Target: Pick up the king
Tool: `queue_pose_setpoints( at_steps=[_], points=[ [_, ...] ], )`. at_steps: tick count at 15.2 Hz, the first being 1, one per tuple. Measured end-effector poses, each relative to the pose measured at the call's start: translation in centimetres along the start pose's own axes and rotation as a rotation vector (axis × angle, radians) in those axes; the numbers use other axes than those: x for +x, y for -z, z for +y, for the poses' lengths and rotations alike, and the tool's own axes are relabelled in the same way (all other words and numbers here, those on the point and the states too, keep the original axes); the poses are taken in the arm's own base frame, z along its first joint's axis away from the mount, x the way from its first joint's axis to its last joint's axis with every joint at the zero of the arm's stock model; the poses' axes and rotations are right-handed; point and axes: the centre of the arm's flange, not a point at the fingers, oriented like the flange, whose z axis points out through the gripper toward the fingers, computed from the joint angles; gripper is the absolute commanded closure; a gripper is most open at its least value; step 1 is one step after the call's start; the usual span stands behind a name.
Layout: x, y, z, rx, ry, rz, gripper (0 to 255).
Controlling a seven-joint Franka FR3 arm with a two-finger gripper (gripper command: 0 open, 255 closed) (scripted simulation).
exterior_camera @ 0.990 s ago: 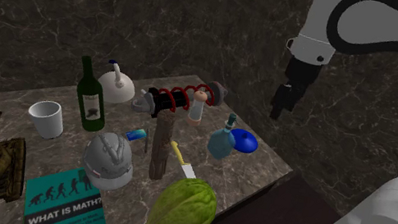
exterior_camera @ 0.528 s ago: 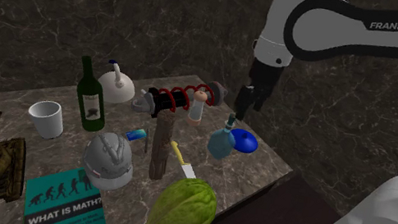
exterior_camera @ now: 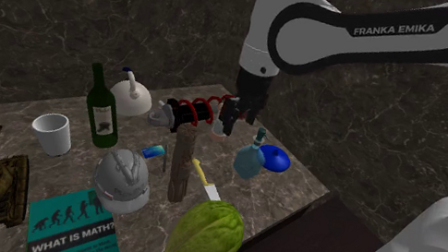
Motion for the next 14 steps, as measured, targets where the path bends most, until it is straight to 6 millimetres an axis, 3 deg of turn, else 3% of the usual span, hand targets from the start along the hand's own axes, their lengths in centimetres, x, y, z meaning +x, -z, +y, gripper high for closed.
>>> queue_pose_setpoints(
  at_steps=[9,14],
  points=[
    [7.6,-2.7,-7.9,0.001,0.033,0.031,0],
    [8.1,-5.1,-8.2,0.0,0.034,0.034,0]
  ],
)
